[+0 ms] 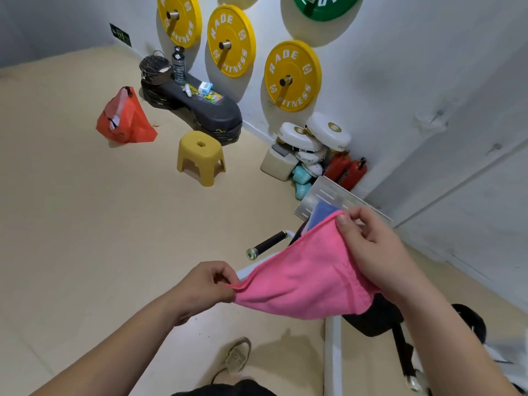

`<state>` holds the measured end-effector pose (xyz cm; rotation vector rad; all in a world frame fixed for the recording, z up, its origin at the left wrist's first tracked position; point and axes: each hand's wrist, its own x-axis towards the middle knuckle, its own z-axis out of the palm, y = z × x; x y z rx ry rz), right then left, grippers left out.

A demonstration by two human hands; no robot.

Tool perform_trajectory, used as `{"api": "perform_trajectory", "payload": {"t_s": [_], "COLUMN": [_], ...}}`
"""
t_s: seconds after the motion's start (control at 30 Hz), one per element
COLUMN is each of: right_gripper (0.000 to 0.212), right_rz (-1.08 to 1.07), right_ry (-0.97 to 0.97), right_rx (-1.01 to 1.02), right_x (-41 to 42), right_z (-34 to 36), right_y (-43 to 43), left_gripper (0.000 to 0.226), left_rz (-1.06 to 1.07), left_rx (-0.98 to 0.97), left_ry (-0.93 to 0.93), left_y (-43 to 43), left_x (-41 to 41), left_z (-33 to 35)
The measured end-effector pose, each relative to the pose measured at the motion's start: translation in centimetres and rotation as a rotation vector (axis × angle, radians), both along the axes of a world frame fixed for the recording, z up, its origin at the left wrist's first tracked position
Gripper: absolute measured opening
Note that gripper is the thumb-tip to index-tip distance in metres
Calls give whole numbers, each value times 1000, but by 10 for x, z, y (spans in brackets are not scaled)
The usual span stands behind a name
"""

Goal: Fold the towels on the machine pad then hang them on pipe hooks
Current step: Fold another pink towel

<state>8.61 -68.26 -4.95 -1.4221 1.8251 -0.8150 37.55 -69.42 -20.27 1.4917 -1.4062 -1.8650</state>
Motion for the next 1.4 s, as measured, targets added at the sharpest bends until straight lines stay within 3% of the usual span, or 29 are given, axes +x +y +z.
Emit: {"api": "perform_trajectory", "payload": {"t_s": [0.13, 0.3, 0.47, 0.6, 0.7, 0.9, 1.0, 1.1, 1.23, 1.33, 1.4], "right_gripper": [12, 16, 10, 9, 8, 9, 11, 16, 20, 24, 27], "right_rz": [221, 436, 511, 546, 464, 99, -64, -178, -357, -461, -502], "right_ry": [95, 77, 95, 121, 132, 269, 270, 157, -145, -306, -327], "right_rx": [-65, -12, -33, -49, -104, -116, -79, -16, 62, 121, 138], "right_x": [2, -26, -51, -64, -75, -117, -129, -130, -104, -71, -44], "right_z": [37, 55, 63, 67, 67, 31, 1, -31, -69, -89, -102], "right_y": [-23, -46, -79, -101, -113, -145, -158, -166, -185, -206, -232], "left_gripper": [28, 17, 7, 9, 2, 21, 34, 18, 20, 33, 28], "left_rz": [-94, -159, -251, -293, -229, -72, -45, -18, 127, 163, 212], "left_rx": [-70, -340, -602, -526, -483, -224, -5, 108, 10, -150, -203], "left_ry": [13, -23, -114, -9, -62, 8, 138, 214, 239, 100, 6], "left_y": [-20, -53, -96, -115, -127, -158, -184, -211, -253, -287, -318], "left_x": [-34, -70, -100, -123, -126, -115, -93, -73, -53, -37, -24], "left_z": [2, 4, 10, 18, 17, 16, 16, 19, 23, 19, 13]}}
